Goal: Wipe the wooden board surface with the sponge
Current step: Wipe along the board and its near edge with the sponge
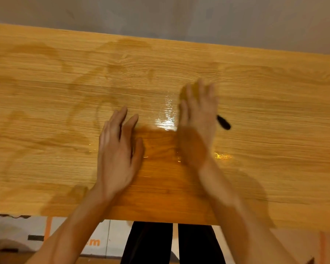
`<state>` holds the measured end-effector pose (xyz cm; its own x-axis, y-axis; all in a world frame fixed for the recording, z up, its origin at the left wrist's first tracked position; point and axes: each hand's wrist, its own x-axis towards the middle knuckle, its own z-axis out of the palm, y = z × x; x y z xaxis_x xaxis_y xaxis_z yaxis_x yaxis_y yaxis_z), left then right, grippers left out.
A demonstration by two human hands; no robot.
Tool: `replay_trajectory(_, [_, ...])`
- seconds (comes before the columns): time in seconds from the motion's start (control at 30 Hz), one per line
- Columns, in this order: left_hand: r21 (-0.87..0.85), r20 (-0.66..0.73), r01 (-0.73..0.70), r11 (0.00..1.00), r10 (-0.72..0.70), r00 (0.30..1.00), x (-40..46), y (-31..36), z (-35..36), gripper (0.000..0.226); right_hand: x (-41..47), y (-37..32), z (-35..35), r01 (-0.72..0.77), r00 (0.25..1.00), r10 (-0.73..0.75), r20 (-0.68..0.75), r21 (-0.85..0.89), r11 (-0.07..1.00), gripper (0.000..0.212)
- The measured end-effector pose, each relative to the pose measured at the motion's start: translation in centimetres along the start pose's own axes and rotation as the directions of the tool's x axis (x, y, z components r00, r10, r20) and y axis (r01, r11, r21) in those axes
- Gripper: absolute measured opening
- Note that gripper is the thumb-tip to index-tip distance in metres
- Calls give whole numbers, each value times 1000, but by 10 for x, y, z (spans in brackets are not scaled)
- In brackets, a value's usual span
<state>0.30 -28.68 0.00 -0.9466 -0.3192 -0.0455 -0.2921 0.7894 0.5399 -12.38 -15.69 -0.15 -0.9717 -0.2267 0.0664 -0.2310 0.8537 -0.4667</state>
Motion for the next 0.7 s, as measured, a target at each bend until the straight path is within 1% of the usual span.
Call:
replay_trajectory(0.07, [11,-27,-9,1000,9,1000,2,-1,2,49,-16,-20,13,187,981,-184,61,-43,981,42])
replay_trajectory(0.1, [16,-41,-16,1000,17,999,3,-2,3,49,-17,-19,12,265,961,-261,90,-37,964,41])
replay_trajectory(0.13, [19,-51,-24,1000,25,998,2,-3,5,48,-13,-10,8,304,947,-300,116,-20,952,41])
replay_trajectory(0.17, [23,-62,-34,999,35,997,1,-4,6,47,-10,4,-1,296,947,-291,134,-23,955,43])
replay_trajectory(0.2, [30,-74,-46,998,49,996,-1,-5,8,47,-7,22,-11,237,964,-231,131,-30,971,44])
replay_trajectory(0.27, [43,-93,-58,997,62,994,-2,-7,10,46,-4,60,-34,4,998,-4,60,-6,1000,41])
replay_trajectory(0.33, [54,-89,-35,998,40,995,0,-8,11,46,-5,75,-47,-203,979,204,-28,41,978,41])
replay_trajectory(0.37, [62,-82,-22,998,27,996,1,-8,11,46,-7,70,-44,-257,963,259,-71,40,966,42])
replay_trajectory(0.4, [69,-75,-13,998,18,997,2,-7,11,47,-11,57,-37,-267,959,268,-90,25,963,42])
replay_trajectory(0.43, [76,-70,-7,997,12,997,2,-7,12,47,-17,39,-26,-234,968,233,-91,2,972,42])
replay_trajectory(0.5, [92,-70,-6,996,12,998,3,-6,12,49,-35,-5,1,-61,997,61,-55,-8,998,41])
replay_trajectory(0.57, [108,-69,-7,994,14,998,2,-5,12,50,-53,-37,20,96,995,-96,-2,3,995,40])
replay_trajectory(0.63, [113,-73,-8,994,17,997,1,-5,12,49,-53,-35,17,239,970,-238,53,-13,971,38])
replay_trajectory(0.67, [112,-75,-14,994,22,997,1,-5,12,48,-49,-21,10,285,956,-283,80,-15,958,38])
replay_trajectory(0.7, [111,-79,-18,994,26,996,1,-5,12,48,-46,-4,1,285,954,-282,103,-12,959,39])
